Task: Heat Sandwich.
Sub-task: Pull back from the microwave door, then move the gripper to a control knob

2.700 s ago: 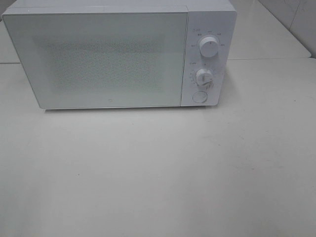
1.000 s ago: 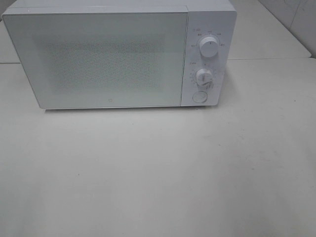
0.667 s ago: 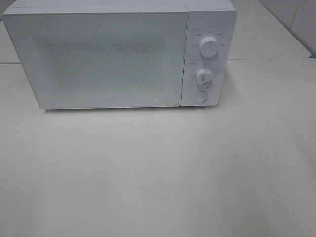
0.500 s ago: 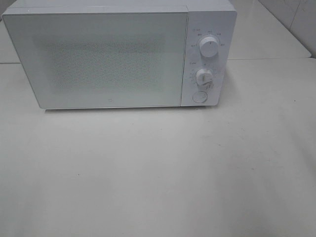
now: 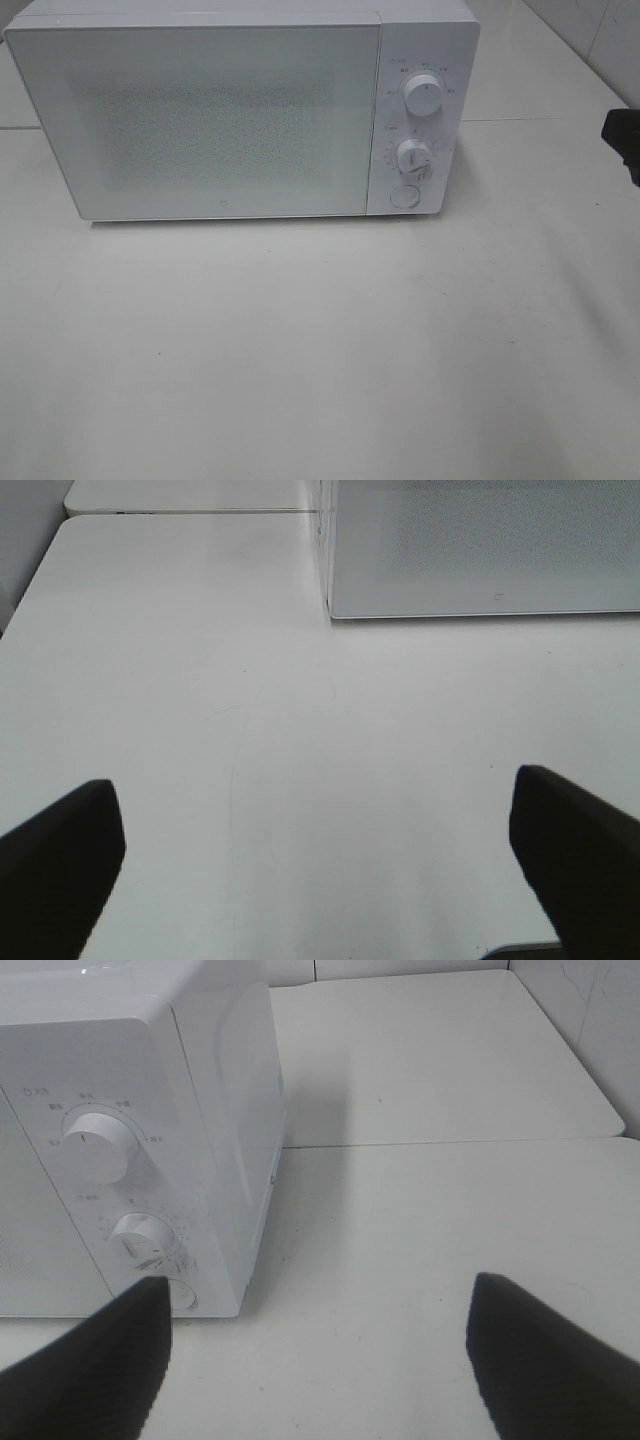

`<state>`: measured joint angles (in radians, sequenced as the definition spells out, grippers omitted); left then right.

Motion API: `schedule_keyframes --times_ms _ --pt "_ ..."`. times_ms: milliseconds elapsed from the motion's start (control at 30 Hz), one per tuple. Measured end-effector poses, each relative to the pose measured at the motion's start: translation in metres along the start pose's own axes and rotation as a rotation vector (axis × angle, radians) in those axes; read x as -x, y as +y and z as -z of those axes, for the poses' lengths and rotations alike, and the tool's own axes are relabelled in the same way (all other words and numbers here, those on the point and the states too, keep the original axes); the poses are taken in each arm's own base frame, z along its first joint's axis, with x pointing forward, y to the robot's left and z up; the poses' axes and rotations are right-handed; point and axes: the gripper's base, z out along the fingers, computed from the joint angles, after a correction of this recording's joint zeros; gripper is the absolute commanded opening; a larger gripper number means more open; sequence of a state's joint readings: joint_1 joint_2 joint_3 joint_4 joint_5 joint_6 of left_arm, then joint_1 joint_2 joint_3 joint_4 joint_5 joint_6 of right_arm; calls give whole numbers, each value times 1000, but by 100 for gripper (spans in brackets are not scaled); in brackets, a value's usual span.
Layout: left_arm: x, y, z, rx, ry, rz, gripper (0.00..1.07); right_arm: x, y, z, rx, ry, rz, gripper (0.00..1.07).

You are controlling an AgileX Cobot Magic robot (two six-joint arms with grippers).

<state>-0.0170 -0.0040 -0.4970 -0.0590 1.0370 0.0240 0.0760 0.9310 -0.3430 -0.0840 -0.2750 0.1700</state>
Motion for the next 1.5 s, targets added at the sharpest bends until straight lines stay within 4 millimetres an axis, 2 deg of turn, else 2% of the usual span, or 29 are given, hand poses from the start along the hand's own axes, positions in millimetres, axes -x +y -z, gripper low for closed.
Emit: schedule_keyframes --times_ms 333,533,1000,1133,1500 --pt "0 0 0 0 0 0 101 -29 -7 -17 -37 -49 -85 76" --pt "0 0 0 0 0 0 101 -37 -5 -23 -40 -40 -105 76" --pt "0 0 0 0 0 0 101 -63 50 -42 13 -91 55 76" --pt "0 0 0 0 0 0 101 -70 58 -45 -6 -84 59 76" --pt "0 0 0 0 0 0 101 -78 102 -79 -32 -71 112 76"
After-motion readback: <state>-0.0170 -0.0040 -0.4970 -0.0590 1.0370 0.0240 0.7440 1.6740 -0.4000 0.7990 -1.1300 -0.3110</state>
